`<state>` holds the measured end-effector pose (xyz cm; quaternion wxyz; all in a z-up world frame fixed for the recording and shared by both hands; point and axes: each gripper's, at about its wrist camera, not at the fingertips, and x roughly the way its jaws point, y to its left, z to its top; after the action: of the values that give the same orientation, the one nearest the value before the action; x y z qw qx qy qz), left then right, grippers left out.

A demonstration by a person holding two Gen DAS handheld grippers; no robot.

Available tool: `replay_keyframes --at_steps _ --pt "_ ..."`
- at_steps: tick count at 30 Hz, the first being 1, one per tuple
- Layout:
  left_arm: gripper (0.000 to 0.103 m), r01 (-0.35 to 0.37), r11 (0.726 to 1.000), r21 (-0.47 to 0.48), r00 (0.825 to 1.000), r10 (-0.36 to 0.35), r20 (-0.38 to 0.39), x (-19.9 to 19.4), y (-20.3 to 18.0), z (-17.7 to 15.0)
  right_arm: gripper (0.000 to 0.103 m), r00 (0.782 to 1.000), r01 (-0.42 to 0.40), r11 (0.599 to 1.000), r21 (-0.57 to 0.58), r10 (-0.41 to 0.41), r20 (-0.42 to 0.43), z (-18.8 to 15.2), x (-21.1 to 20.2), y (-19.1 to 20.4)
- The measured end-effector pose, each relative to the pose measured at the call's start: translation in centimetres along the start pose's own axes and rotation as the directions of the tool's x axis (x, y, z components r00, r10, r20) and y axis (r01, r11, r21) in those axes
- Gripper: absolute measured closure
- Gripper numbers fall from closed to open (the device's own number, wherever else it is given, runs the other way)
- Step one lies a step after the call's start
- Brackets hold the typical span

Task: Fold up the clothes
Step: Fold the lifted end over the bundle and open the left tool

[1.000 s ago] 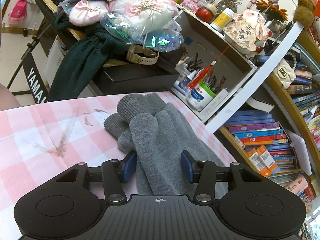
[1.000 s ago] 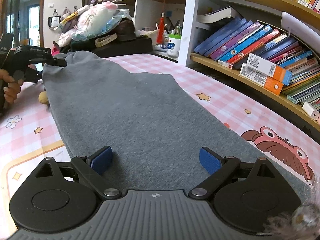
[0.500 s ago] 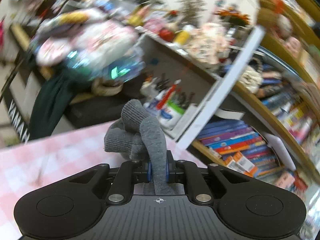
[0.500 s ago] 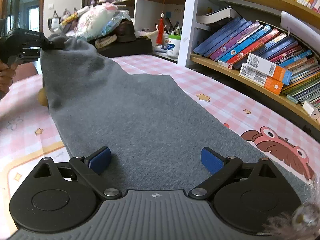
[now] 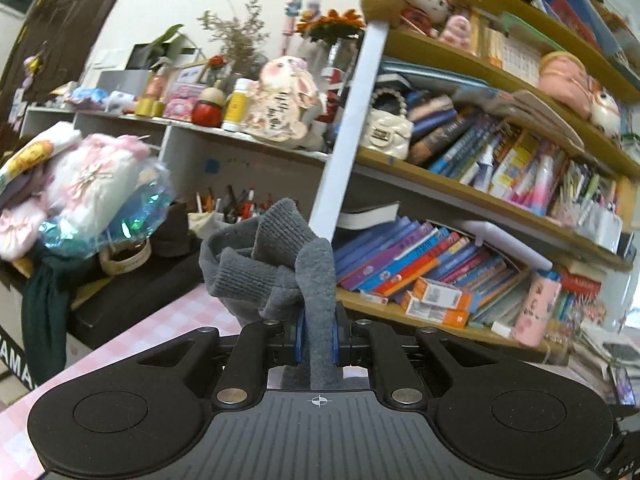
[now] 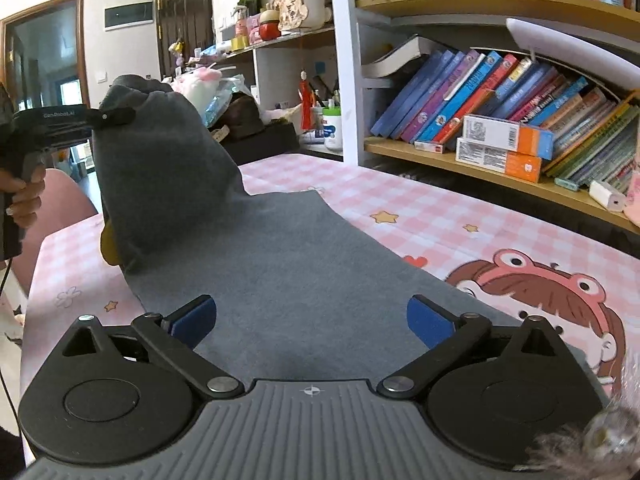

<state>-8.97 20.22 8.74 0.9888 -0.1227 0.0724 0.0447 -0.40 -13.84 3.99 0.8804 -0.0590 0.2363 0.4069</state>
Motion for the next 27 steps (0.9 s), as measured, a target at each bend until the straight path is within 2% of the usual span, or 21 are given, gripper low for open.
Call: replay_keyframes --at_steps 4,9,15,21,23,25,27 --pt "0.092 0.014 0.998 0.066 1.000 -0.013 -0.016 0.1 -1.9 0.4 0.000 1.000 0.012 1.000 0.003 -0.012 0.000 -0.5 -0.9 -0.4" --pt "0.092 0.030 0.986 0.164 0.997 -0.018 -0.076 0.5 -4.3 0.9 0.000 1.000 0.017 1.000 0.021 -0.017 0.016 -0.6 -1.6 -0.8" --pt "0.091 0.065 0.957 0.282 0.993 -0.033 -0.118 0.6 -6.7 0.8 0.000 1.000 0.017 1.000 0.022 -0.018 0.021 -0.5 -1.8 -0.8" --pt "0.091 0.131 0.895 0.426 0.984 -0.065 -0.164 0.6 -9.9 -0.6 0.000 0.999 0.012 0.999 0.041 -0.014 0.035 -0.3 -2.1 -1.1" --pt "0.087 0.168 0.862 0.478 0.977 -0.081 -0.198 0.7 -11.4 -1.7 0.000 0.999 0.008 0.999 0.054 -0.010 0.042 -0.2 -2.2 -1.4" --pt "0.084 0.213 0.829 0.517 0.965 -0.097 -0.243 0.8 -12.8 -3.1 0.000 0.999 0.003 0.998 0.070 -0.007 0.053 -0.1 -2.4 -1.7" --pt "0.077 0.278 0.790 0.547 0.940 -0.105 -0.325 1.0 -14.3 -5.1 0.000 0.998 -0.003 0.996 0.093 -0.003 0.066 0.1 -2.7 -2.2"
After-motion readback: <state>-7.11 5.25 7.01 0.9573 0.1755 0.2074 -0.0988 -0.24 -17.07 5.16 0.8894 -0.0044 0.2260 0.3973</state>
